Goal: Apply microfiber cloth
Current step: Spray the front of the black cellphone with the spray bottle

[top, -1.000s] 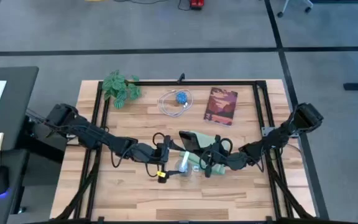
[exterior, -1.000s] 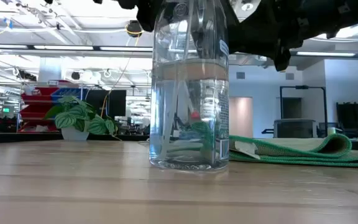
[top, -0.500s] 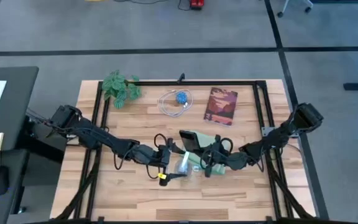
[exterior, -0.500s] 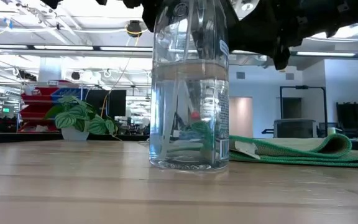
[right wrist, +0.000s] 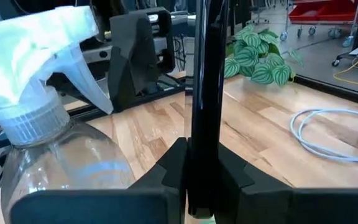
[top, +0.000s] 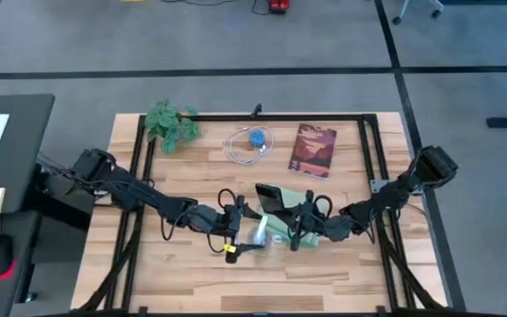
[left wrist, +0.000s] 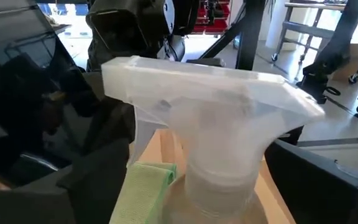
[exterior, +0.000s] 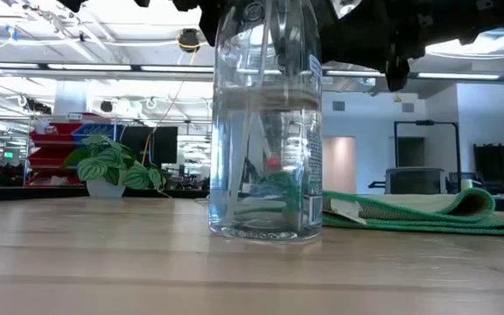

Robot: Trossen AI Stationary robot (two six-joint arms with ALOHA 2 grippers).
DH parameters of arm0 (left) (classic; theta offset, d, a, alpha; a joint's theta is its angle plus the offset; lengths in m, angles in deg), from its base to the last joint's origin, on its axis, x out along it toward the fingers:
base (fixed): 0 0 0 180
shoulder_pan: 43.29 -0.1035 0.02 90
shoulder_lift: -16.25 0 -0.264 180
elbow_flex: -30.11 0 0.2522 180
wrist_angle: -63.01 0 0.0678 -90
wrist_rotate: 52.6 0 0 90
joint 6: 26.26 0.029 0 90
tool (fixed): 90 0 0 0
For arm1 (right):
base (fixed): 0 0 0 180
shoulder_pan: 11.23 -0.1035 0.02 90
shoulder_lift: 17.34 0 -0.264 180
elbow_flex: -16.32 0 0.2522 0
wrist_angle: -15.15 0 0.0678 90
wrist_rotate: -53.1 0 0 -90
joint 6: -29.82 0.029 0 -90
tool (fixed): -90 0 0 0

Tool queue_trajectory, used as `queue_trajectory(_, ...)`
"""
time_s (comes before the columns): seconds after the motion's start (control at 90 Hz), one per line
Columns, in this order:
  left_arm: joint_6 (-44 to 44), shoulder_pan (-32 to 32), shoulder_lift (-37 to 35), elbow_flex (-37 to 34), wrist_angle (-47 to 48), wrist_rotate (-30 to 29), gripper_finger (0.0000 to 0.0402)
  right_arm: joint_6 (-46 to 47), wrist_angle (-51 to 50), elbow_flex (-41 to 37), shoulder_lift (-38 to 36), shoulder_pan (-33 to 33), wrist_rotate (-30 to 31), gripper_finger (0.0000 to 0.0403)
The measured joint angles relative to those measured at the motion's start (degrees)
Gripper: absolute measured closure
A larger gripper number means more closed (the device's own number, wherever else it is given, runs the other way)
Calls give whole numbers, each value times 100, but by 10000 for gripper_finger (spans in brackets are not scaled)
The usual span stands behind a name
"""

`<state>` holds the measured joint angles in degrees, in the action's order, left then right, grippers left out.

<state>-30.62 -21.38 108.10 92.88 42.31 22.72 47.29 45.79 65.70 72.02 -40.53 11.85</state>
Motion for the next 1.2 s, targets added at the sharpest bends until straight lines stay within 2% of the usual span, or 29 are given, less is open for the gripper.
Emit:
queue_trajectory(0.1,-79,3,0,0,20,7,89,0,7,-2,-1,0,1,372)
queue_trajectory(0.311,-258,5,0,0,90,34,193,0,1,-2,-1,2,0,372)
queue_trajectory(0.411,-239,5,0,0,121,35,210,0,3,-2,-1,2,0,372)
queue_trajectory(0.511,-208,5,-11,11,221,28,199,-2,-18,-2,-2,-30,8,372)
queue_trajectory(0.678,-203,14,-22,13,556,142,141,-40,-162,-41,-49,-177,380,372)
queue_trajectory(0.844,-218,67,-138,-2,1041,260,96,-19,-281,-303,-411,-384,850,372)
queue_trajectory(1.022,-341,108,-763,-11,2036,48,87,603,-774,-744,-1020,-476,824,380)
queue_trajectory(1.2,-694,122,-1379,-9,3419,-235,90,1767,-2228,-986,-1508,-485,677,379)
